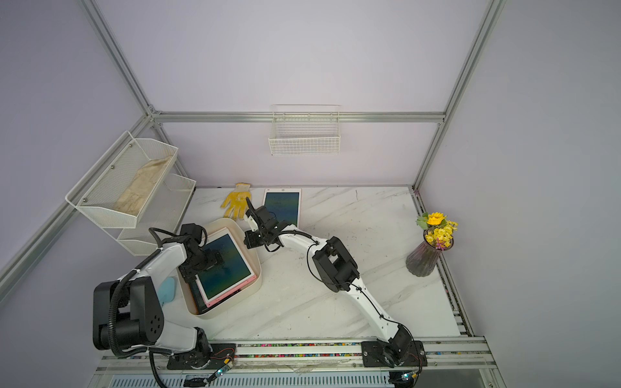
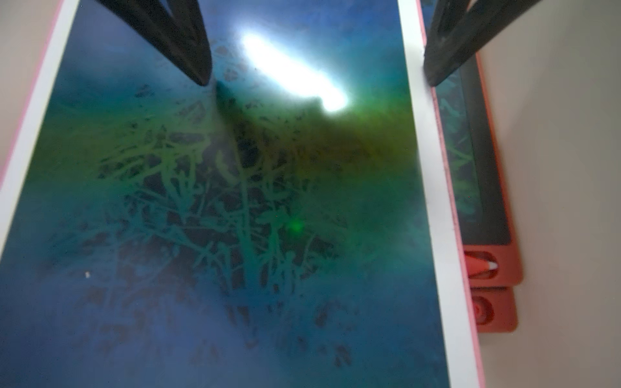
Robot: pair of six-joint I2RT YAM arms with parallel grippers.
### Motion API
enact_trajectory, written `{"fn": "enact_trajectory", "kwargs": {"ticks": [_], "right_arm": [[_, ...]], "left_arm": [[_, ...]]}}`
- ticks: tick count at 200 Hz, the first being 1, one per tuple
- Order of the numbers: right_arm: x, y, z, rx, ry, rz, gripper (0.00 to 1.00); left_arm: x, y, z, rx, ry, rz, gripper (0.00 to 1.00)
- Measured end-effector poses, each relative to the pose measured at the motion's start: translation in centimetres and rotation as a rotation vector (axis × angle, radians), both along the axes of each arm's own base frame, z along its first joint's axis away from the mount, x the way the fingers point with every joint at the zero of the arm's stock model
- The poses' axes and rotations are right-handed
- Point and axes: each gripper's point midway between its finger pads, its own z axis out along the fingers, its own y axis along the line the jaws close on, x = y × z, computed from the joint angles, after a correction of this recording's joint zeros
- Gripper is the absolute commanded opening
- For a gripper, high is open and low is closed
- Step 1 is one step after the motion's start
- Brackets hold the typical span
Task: Take out the writing tablet from the storage box
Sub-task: Pick up the writing tablet from the storage box.
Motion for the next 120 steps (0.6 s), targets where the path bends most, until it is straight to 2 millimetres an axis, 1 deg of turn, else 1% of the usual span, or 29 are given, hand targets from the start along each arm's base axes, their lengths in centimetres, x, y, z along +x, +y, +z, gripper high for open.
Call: {"fn": "enact_trajectory", "kwargs": {"ticks": [77,120], "right_arm": [[0.0,0.0,0.1,0.007,0.004,0.005,0.03],[0.2,-0.2,0.0,0.008,0.009,0.006,0.03]], "left_arm": [[-0.7,0.1,0.0,0.007,0.033,-0.007,0.98],[-0.7,0.0,1.6,0.011,-0.016,-0.006,0.98]]}}
